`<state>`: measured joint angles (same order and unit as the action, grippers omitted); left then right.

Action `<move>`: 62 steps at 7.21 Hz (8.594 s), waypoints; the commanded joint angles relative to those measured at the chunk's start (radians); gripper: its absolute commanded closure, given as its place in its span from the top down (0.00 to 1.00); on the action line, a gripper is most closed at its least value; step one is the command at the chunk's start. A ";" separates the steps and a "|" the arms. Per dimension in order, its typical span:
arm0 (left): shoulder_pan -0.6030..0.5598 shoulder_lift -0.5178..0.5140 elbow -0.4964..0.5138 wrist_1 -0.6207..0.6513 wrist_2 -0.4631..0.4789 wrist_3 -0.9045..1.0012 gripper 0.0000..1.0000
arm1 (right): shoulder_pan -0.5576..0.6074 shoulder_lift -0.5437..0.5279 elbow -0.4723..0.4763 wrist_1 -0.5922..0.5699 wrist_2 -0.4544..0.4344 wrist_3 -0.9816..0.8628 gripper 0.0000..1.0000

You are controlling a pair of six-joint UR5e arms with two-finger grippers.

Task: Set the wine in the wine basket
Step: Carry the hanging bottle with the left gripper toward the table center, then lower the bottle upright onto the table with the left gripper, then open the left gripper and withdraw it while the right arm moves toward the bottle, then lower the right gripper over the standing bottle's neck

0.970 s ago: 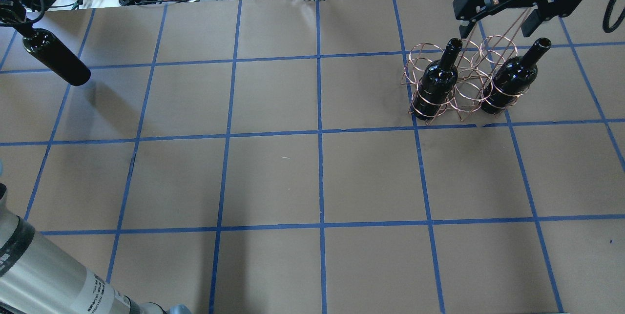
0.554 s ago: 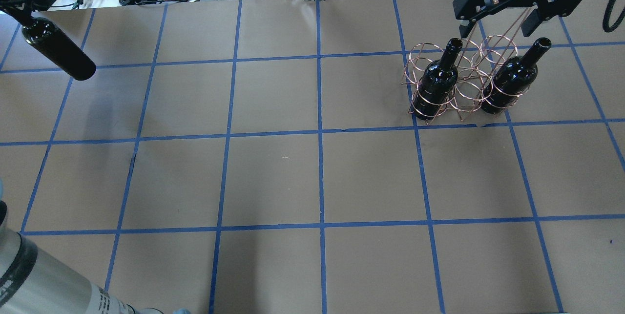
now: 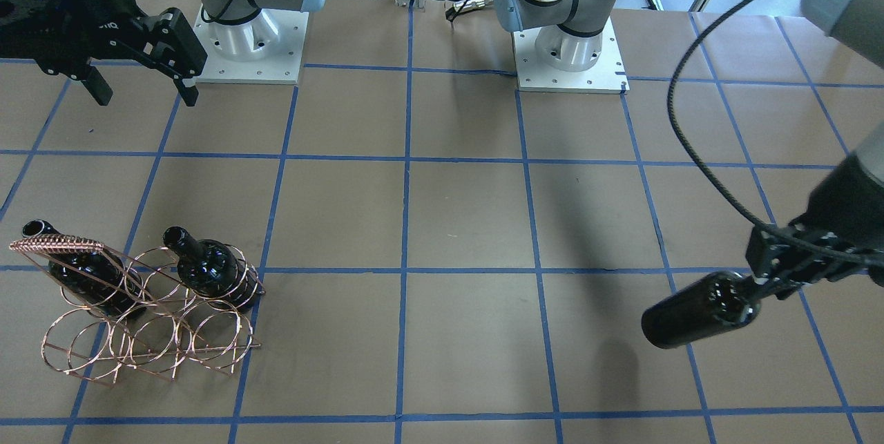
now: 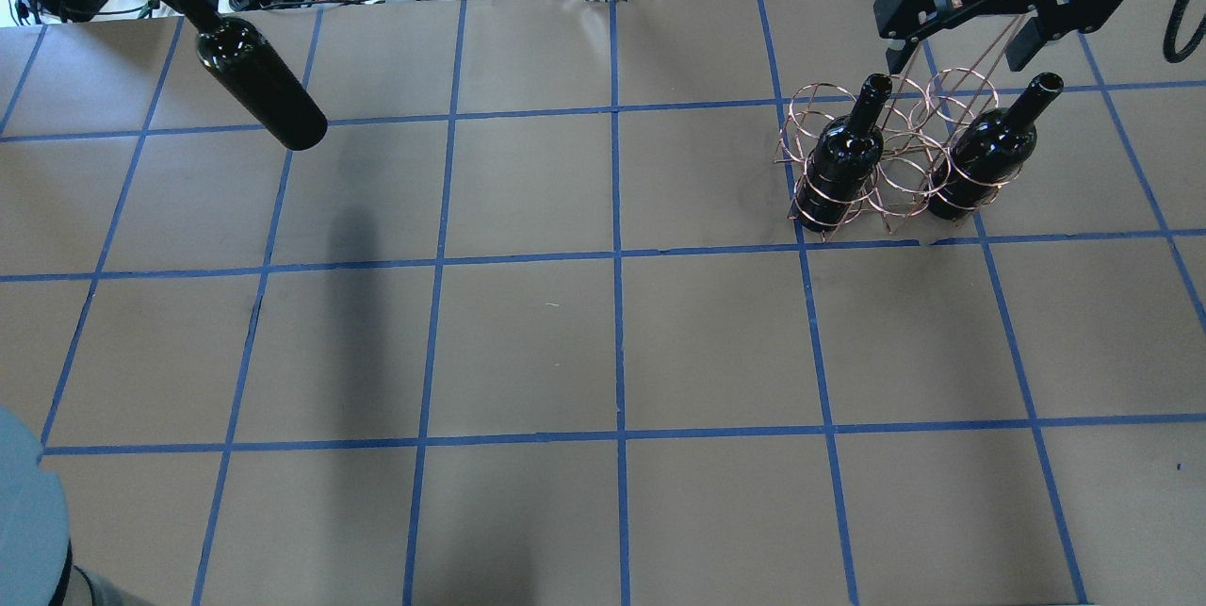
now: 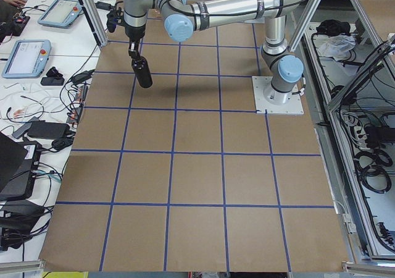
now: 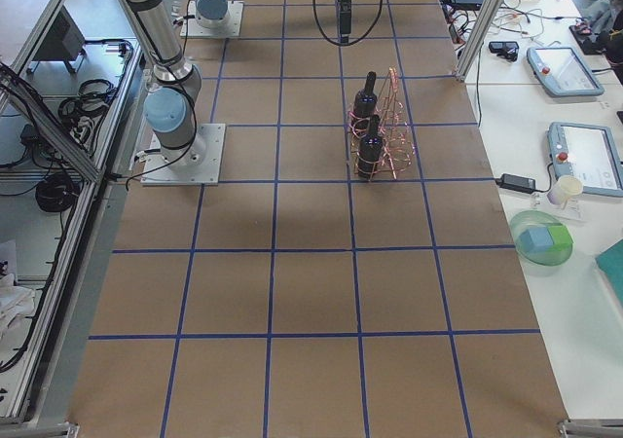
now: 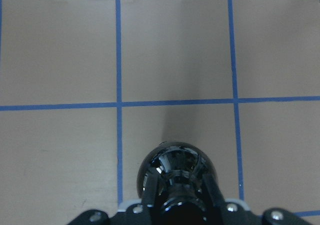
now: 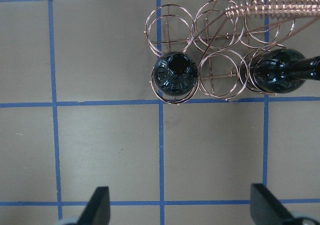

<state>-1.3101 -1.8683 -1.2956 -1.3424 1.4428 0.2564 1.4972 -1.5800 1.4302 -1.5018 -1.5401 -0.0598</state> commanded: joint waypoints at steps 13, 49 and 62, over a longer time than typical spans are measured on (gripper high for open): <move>-0.426 0.109 -0.350 0.186 0.105 -0.453 0.00 | 0.000 0.000 0.001 0.002 -0.002 0.000 1.00; -0.095 0.239 -0.143 -0.274 0.057 -0.086 1.00 | 0.564 0.389 -0.132 -0.356 0.006 0.549 1.00; -0.089 0.242 -0.188 -0.277 0.056 -0.054 1.00 | 0.591 0.479 -0.151 -0.357 0.011 0.546 0.28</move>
<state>-1.4017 -1.6343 -1.4790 -1.6173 1.4961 0.2015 2.0878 -1.0959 1.2805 -1.8591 -1.5285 0.4871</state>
